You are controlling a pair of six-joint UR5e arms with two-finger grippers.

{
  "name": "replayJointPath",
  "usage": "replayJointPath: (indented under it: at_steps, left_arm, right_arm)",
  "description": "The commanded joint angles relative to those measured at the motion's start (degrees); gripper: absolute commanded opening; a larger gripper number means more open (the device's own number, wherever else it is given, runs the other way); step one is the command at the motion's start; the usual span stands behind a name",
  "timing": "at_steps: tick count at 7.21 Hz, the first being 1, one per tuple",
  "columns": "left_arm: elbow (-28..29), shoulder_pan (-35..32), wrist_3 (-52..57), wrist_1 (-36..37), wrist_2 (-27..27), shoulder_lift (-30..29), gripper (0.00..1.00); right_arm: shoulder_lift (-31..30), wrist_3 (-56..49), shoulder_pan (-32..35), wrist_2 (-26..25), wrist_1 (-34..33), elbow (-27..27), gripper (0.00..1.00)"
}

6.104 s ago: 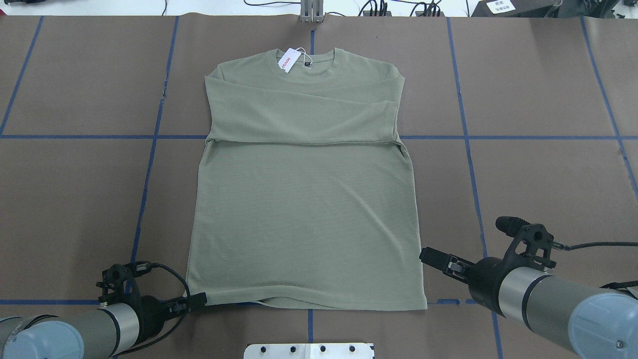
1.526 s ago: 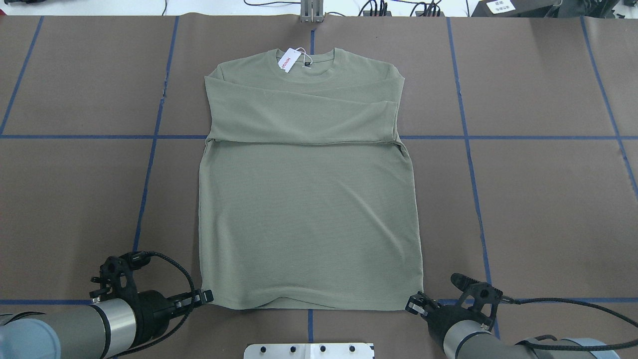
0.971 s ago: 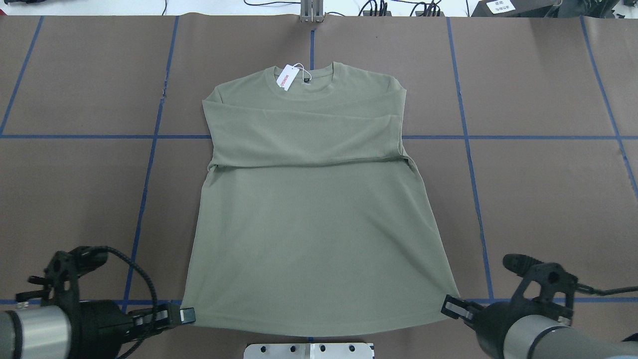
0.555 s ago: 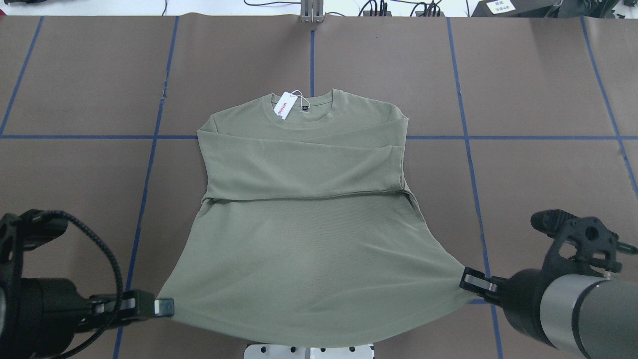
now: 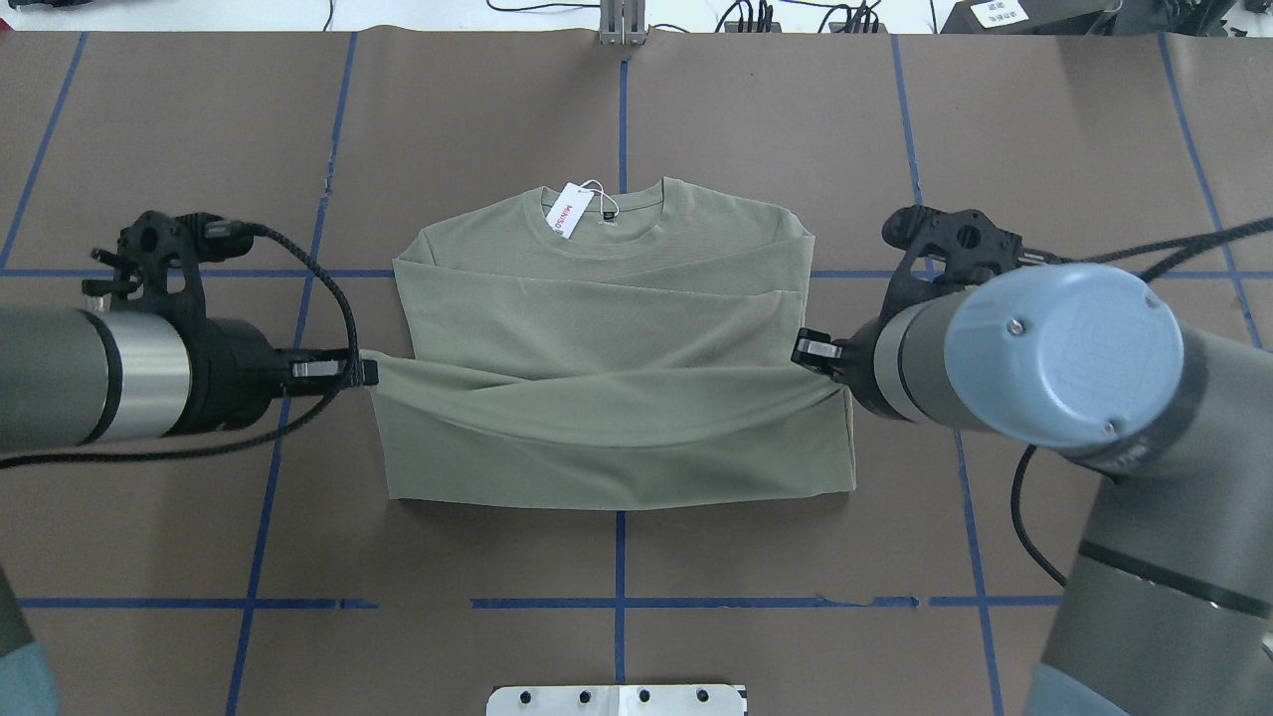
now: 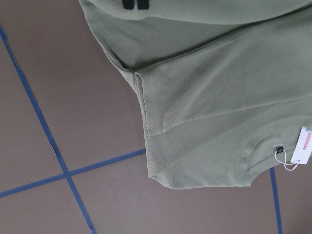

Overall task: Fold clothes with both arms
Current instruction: 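Lift the hem with both grippers and carry it toward the collar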

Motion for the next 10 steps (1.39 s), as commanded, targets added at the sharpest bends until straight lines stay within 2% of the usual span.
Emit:
replayJointPath:
  at_steps: [1,4,6,7,10]
  left_arm:
    - [9.7,-8.0,6.2,0.1,-3.7,-5.4,0.0]
    - [28.0,-8.4,7.0,-1.5,0.0,-15.4,0.0]
    - [40.1,-8.2,7.2,-10.7,1.4,-17.2,0.0]
    - [43.2,-8.2,7.2,-12.9,3.0,-17.7,0.0]
    - [43.6,-8.2,8.8,-13.1,3.0,-17.8,0.0]
  right_arm:
    - [3.1,-3.6,4.8,1.8,5.0,-8.3,0.0]
    - [9.9,-7.3,10.9,1.8,17.9,-30.8,0.0]
    - [14.6,-9.0,13.0,1.9,23.9,-44.0,0.0]
    - [14.7,-9.9,13.7,1.8,25.2,-45.8,0.0]
    - [14.7,-11.0,14.4,2.1,25.2,-46.8,0.0]
